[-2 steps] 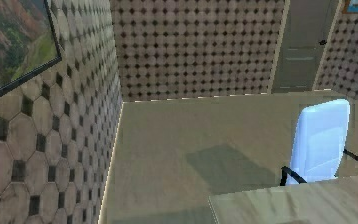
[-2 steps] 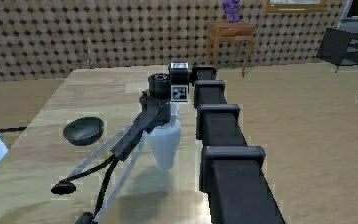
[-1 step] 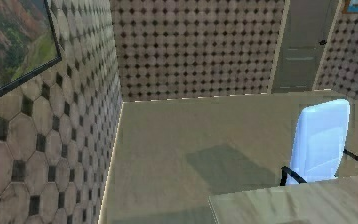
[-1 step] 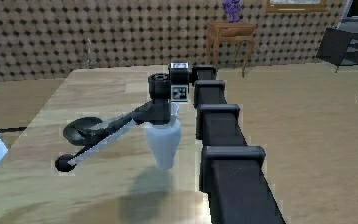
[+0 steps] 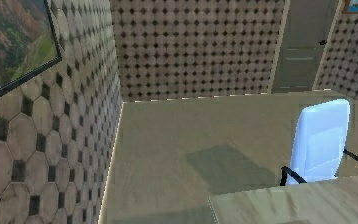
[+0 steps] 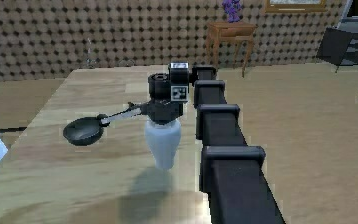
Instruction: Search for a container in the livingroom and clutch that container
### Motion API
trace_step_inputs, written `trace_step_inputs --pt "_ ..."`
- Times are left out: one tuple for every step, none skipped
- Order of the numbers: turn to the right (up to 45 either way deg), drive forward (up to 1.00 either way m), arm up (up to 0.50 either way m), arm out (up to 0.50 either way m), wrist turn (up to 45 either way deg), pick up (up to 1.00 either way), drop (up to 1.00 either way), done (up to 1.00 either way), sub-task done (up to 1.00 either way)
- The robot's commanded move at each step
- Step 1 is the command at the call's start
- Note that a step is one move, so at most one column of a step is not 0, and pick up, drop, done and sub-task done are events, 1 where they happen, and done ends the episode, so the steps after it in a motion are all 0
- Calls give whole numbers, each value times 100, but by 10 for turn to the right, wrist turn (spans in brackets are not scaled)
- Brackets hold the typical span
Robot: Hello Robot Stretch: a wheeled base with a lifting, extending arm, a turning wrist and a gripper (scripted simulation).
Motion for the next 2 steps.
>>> trace_step_inputs --pt "0 0 0 0 330 0 0 0 0" --pt "0 0 -16 0 0 0 0 0 0"
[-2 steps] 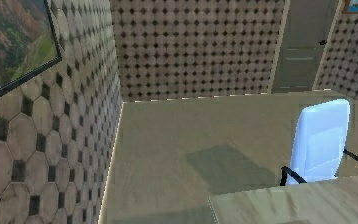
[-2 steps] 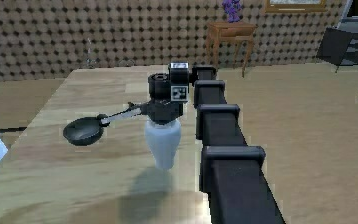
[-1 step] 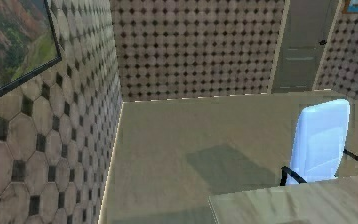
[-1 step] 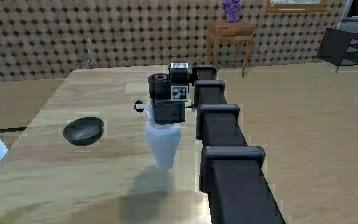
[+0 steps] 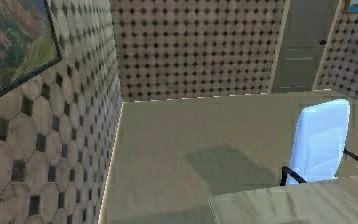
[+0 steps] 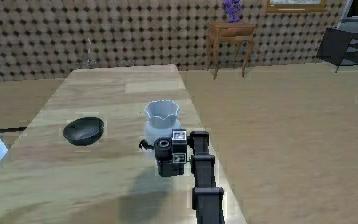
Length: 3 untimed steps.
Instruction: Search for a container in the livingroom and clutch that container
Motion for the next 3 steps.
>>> trace_step_inputs --pt "0 0 0 0 0 100 0 0 0" --pt "0 0 10 0 0 0 0 0 0" --pt "0 0 0 0 0 0 0 100 0"
